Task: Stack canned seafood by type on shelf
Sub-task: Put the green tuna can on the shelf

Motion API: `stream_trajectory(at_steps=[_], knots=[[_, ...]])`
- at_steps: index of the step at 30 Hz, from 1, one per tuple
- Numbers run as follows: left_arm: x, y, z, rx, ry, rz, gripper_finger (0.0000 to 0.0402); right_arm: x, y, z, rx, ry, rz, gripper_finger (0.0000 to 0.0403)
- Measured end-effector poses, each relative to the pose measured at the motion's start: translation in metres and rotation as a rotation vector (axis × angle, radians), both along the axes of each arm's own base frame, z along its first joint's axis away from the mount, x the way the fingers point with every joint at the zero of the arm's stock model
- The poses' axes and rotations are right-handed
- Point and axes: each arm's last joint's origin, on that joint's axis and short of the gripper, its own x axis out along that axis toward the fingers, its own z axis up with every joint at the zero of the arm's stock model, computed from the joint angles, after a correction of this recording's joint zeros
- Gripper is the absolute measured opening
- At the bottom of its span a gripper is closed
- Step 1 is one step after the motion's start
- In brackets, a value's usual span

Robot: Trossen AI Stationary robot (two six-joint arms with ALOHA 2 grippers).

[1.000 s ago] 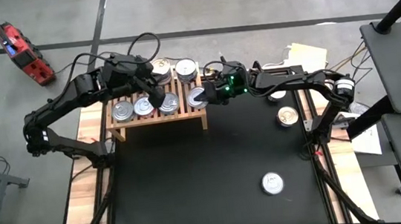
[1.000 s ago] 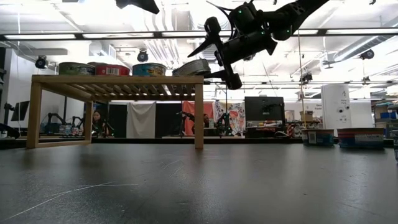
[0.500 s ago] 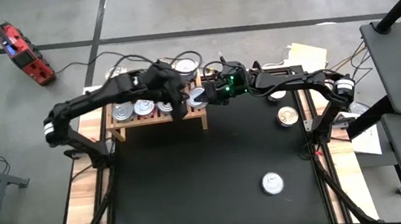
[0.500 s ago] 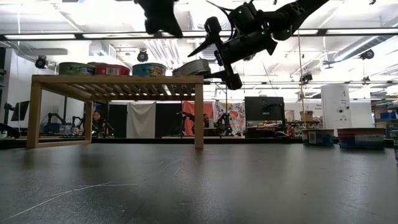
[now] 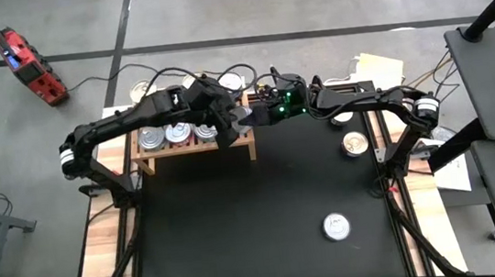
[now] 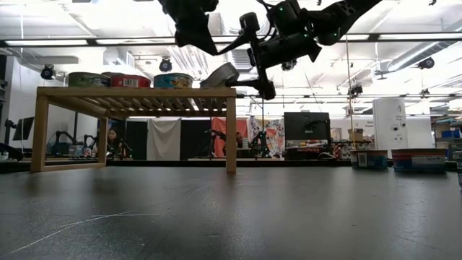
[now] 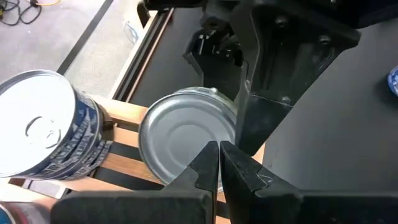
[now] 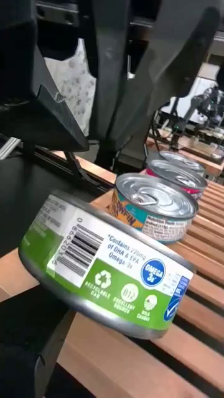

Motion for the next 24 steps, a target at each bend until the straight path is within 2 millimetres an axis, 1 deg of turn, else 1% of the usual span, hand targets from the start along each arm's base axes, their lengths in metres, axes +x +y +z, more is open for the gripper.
stream_trajectory(at_steps=[3,6,12,16,24], knots=[[-0.002,0.0,0.003,0.003,-0.007,0.001,0.0,-0.001,0.001,-0.003,0.016,0.032,0.006,0.033],[-0.002,0.0,0.0,0.001,0.004,-0.001,0.0,-0.002,0.001,-0.008,0.033,0.076,0.006,0.0333],[0.0,0.0,-0.019,-0.03,0.041,-0.001,0.0,-0.003,0.002,-0.008,0.027,0.083,0.019,0.0332],[0.004,0.001,-0.028,-0.022,0.012,0.0,0.0,-0.003,0.002,-0.008,0.023,0.08,0.039,0.033],[0.004,0.004,-0.05,-0.017,0.041,0.03,0.0,-0.003,0.003,-0.007,-0.069,0.069,0.085,0.0342]])
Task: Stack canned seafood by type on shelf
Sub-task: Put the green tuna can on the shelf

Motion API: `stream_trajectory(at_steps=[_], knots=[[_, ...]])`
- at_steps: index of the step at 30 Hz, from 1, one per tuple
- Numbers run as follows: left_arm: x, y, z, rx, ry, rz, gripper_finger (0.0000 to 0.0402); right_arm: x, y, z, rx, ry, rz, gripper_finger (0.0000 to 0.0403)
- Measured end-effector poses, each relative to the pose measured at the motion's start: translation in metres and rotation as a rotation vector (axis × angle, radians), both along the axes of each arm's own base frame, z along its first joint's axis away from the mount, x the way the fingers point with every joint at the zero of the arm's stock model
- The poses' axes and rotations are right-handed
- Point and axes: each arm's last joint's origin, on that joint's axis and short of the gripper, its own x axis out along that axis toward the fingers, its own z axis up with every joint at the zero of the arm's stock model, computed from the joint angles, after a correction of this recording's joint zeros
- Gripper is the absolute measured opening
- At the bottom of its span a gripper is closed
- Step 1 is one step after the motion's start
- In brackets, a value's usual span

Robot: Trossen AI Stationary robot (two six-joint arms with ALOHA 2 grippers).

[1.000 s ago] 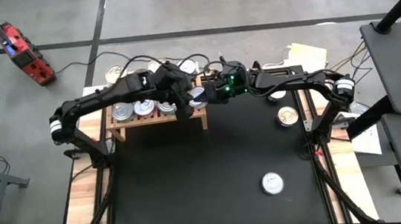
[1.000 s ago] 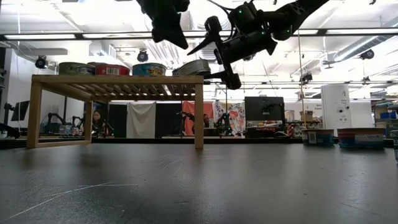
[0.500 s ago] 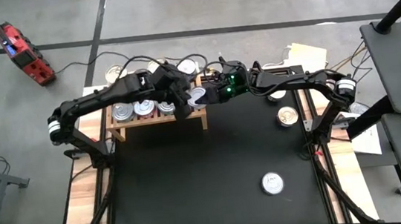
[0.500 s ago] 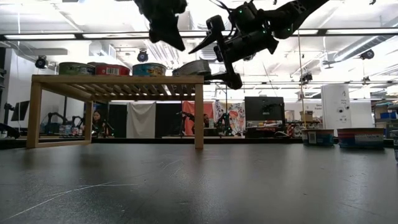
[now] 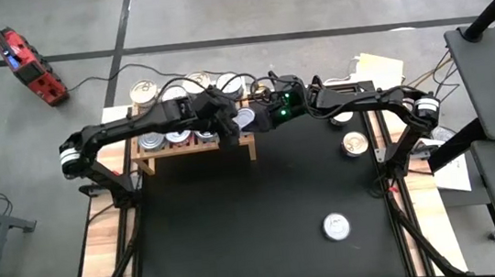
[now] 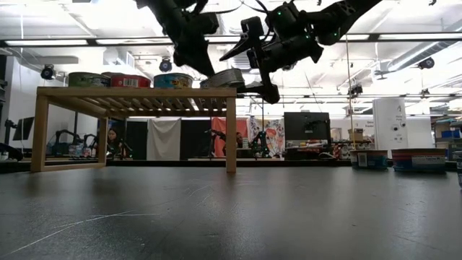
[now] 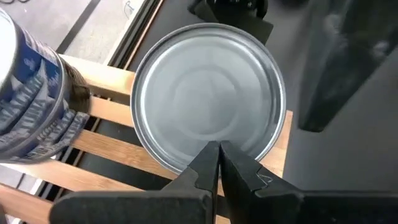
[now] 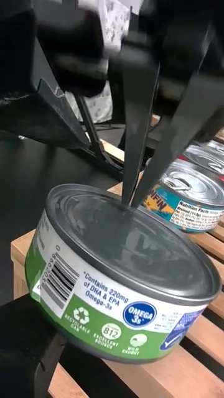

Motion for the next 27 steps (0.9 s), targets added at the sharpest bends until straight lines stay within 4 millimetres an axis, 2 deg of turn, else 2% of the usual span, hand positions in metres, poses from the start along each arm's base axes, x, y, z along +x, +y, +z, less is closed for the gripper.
stream_trajectory(at_steps=[3,14,23,27], knots=[[0.0003,0.0001,-0.005,-0.009,-0.006,0.015,0.0,-0.0002,0.0001,0.0002,-0.01,-0.001,0.006,0.0345],[-0.0009,0.0051,-0.002,0.056,0.007,0.103,0.0,-0.0016,0.0015,-0.0007,0.029,0.012,0.041,0.0338],[-0.0041,0.0054,-0.0045,0.031,0.037,0.125,0.0,-0.0025,0.0033,-0.0013,0.074,0.02,0.078,0.0345],[-0.0042,0.004,0.0019,-0.019,-0.024,0.11,0.0,-0.0025,0.0033,-0.0014,0.081,0.022,0.075,0.034]])
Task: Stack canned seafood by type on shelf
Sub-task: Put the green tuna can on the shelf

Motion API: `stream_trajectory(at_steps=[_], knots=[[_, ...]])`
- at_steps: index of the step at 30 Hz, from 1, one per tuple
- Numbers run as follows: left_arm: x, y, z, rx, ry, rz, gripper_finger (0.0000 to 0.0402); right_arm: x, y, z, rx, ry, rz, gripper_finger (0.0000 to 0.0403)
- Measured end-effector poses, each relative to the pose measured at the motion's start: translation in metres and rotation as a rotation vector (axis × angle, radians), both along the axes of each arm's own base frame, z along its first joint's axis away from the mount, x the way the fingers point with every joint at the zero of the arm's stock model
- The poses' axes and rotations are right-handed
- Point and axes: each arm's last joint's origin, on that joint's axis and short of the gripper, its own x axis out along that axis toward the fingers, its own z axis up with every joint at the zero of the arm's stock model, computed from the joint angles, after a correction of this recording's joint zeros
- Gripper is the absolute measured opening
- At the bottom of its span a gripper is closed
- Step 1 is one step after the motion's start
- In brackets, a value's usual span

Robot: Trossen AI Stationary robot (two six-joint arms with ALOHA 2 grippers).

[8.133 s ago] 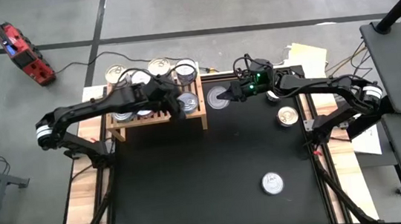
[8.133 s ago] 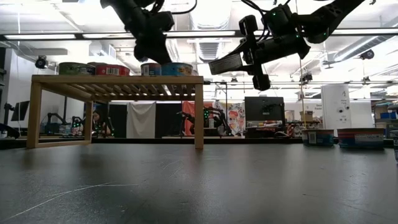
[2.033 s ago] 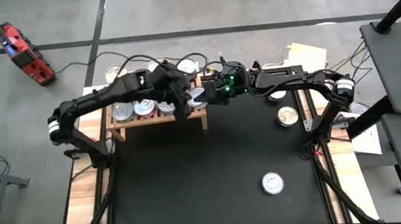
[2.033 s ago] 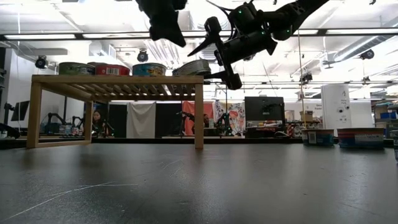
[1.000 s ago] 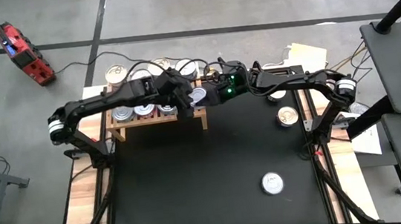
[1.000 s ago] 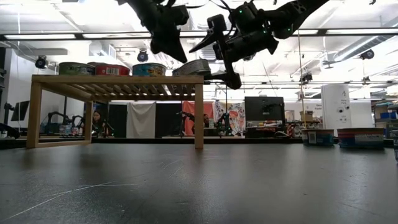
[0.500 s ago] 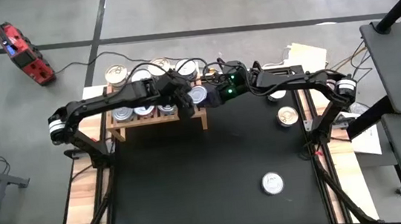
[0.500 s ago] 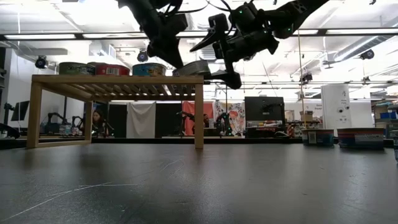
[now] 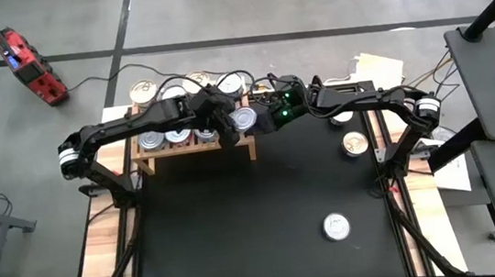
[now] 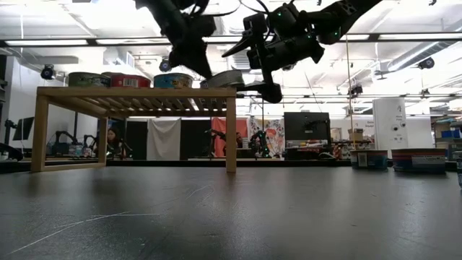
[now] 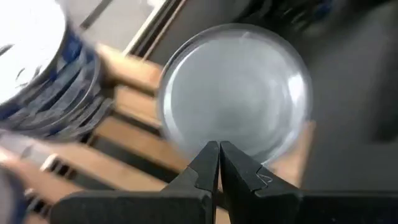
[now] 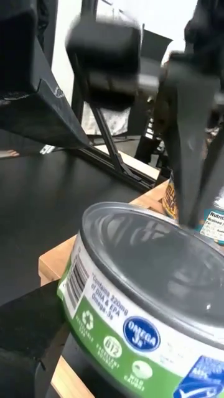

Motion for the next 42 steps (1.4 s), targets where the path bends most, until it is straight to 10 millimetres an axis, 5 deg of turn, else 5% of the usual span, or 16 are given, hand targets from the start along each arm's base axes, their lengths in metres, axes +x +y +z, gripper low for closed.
stream_trajectory(at_steps=[7,16,42], knots=[[0.004,-0.002,0.008,-0.015,-0.07,-0.111,0.0,0.0,0.0,0.0,-0.007,0.0,0.0,0.0331],[0.011,0.002,-0.011,-0.073,-0.03,-0.057,0.0,0.0,0.0,0.0,-0.015,-0.004,0.007,0.0342],[-0.005,0.0,0.003,-0.027,0.092,0.039,0.0,-0.004,0.002,0.0,0.035,0.038,0.019,0.0334]])
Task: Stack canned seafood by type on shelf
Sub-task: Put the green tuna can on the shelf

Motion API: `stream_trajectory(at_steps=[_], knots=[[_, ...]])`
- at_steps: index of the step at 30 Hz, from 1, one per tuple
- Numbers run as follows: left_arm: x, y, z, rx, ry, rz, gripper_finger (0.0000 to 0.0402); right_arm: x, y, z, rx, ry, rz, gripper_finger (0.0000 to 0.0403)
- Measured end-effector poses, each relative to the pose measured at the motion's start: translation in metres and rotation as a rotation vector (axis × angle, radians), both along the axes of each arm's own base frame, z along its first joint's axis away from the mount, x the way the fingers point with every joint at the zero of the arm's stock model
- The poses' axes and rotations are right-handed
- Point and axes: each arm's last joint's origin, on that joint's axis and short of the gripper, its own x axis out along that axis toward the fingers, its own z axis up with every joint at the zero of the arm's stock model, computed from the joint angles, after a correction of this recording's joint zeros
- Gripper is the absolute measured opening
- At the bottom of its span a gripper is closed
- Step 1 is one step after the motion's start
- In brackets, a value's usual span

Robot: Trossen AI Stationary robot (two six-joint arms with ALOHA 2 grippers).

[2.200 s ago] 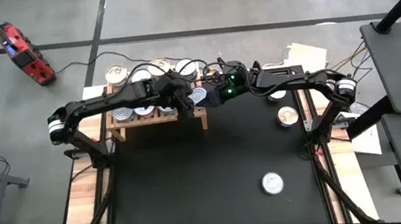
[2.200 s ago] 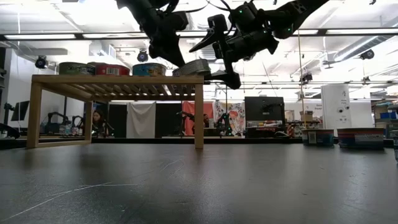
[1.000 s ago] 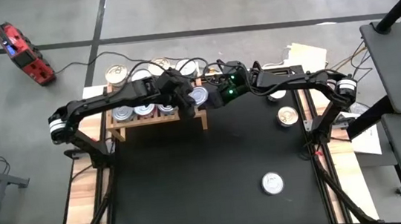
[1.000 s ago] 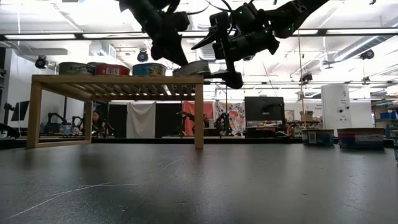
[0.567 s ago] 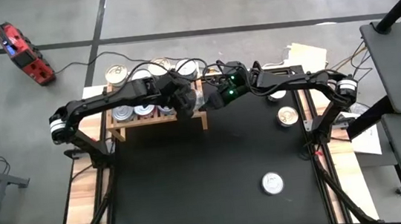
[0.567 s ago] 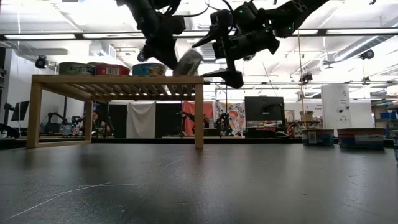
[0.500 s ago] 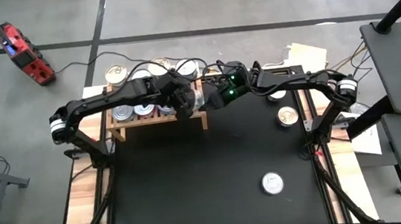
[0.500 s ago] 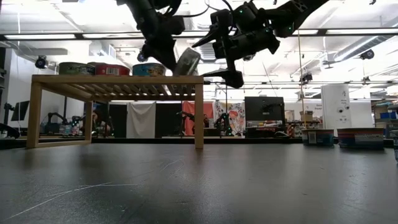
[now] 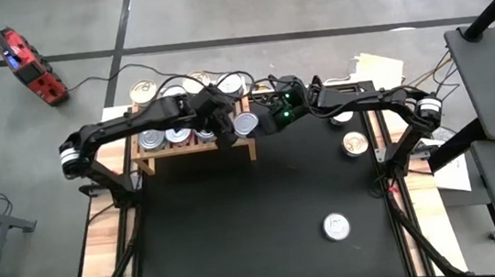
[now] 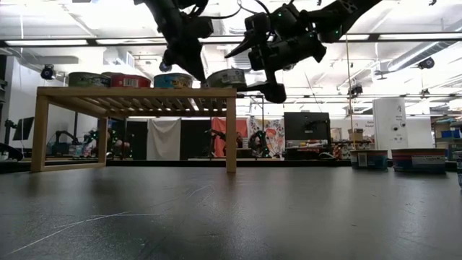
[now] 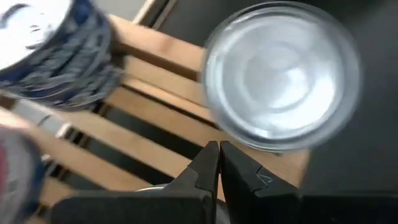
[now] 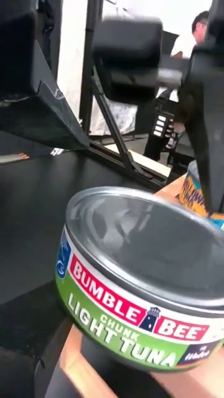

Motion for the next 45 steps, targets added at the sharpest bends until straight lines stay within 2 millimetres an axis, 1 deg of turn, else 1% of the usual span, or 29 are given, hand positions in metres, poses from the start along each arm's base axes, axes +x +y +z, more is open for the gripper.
stream_trajectory(at_steps=[3,7,10,12,14,17,23,27,36,40,45], knots=[[-0.002,-0.004,0.005,-0.053,-0.035,-0.093,0.0,0.0,-0.001,0.0,0.02,0.001,-0.011,0.0329],[-0.004,-0.011,0.013,-0.126,-0.101,-0.293,0.0,0.001,-0.002,0.003,0.047,-0.024,-0.015,0.0324],[-0.001,-0.015,0.016,-0.191,-0.166,-0.408,0.0,0.002,-0.003,0.005,0.058,-0.045,-0.015,0.0325],[0.003,-0.015,0.018,-0.205,-0.22,-0.446,0.0,0.003,-0.003,0.003,0.068,-0.039,-0.018,0.0327],[0.01,-0.015,0.017,-0.196,-0.253,-0.45,0.0,0.003,-0.003,0.001,0.071,-0.03,-0.019,0.0326],[0.017,-0.013,0.01,-0.196,-0.241,-0.422,0.0,0.004,-0.003,0.002,0.062,-0.036,-0.017,0.0322],[0.017,-0.011,0.007,-0.14,-0.203,-0.365,0.0,0.004,-0.005,0.005,0.044,-0.063,-0.024,0.0315],[0.017,-0.009,0.006,-0.099,-0.183,-0.351,0.0,0.004,-0.004,0.007,0.041,-0.086,-0.005,0.0319],[0.029,-0.005,-0.013,-0.136,-0.132,-0.335,0.0,0.004,-0.004,0.007,0.048,-0.079,-0.019,0.0335],[0.029,-0.005,-0.015,-0.118,-0.103,-0.301,0.0,0.003,-0.005,0.005,0.045,-0.065,-0.019,0.0332],[0.023,-0.004,-0.01,-0.088,-0.083,-0.269,0.0,0.002,-0.006,0.004,0.05,-0.058,-0.014,0.0323]])
